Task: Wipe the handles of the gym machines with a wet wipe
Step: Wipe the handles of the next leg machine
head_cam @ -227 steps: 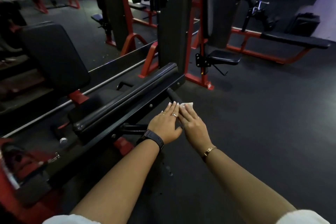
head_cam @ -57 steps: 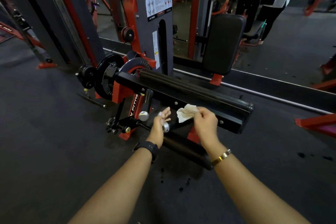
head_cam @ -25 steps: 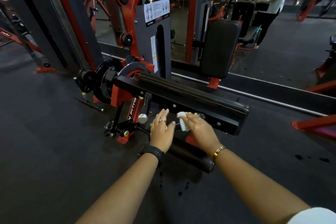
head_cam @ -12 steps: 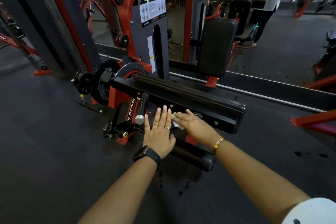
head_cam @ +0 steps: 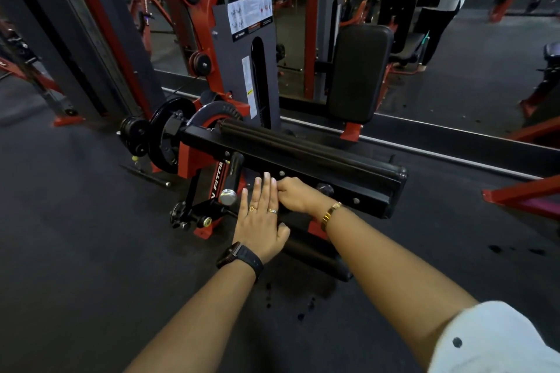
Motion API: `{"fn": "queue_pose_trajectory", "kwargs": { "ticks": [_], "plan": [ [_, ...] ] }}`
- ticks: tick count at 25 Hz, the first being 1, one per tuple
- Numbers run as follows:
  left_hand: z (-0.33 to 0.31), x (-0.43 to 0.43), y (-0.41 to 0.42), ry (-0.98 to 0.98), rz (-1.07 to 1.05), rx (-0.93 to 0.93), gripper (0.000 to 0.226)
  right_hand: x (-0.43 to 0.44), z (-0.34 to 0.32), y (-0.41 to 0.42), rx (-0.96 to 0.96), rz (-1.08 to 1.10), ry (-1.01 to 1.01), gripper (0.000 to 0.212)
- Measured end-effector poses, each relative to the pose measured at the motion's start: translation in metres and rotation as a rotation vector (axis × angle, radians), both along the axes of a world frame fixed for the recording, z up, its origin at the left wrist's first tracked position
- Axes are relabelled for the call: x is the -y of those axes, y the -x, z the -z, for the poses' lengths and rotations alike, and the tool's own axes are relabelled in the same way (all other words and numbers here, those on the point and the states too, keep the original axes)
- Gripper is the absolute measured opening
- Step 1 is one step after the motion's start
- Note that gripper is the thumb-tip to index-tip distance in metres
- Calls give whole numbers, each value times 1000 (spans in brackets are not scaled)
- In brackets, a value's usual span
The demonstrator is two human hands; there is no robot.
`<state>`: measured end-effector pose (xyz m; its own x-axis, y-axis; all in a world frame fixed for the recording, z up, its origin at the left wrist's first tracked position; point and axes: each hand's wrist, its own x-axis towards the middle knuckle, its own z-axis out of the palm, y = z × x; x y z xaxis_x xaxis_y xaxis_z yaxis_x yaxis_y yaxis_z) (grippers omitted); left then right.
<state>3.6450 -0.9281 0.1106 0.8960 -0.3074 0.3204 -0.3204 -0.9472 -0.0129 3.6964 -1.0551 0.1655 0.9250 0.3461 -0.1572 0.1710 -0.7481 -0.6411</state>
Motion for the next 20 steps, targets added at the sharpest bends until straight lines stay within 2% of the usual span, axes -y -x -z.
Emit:
{"fn": "queue_pose_trajectory", "kwargs": {
  "ticks": [2, 5, 9, 10, 12, 14, 16, 17, 20],
  "plan": [
    [0, 0, 1, 31, -14, 0, 90, -1, -6, -6, -35, -86, 49, 26],
    [0, -1, -1, 12, 23, -14, 90, 22, 6, -10, 88, -174, 262, 28],
    [-1, -1, -1, -15, 41, -29, 90, 71, 55, 2, 552, 24, 447, 52],
    [-1, -1, -1, -16, 52, -39, 90, 76, 68, 14, 628, 119, 435, 61],
    [-2, -3, 0, -6, 84, -63, 89, 66, 92, 37, 639, 318, 305, 79],
    [-2, -5, -2, 51, 120, -98, 87, 36, 100, 52, 507, 380, 67, 72],
    [-1, -7, -3, 167, 147, -128, 83, 6, 98, 62, 444, 230, -103, 53],
    [-2, -7, -4, 222, 159, -144, 82, -2, 98, 68, 481, 134, -113, 51],
    [-2, -10, -4, 268, 195, -178, 81, 22, 109, 66, 771, -19, 73, 67]
  ]
}}
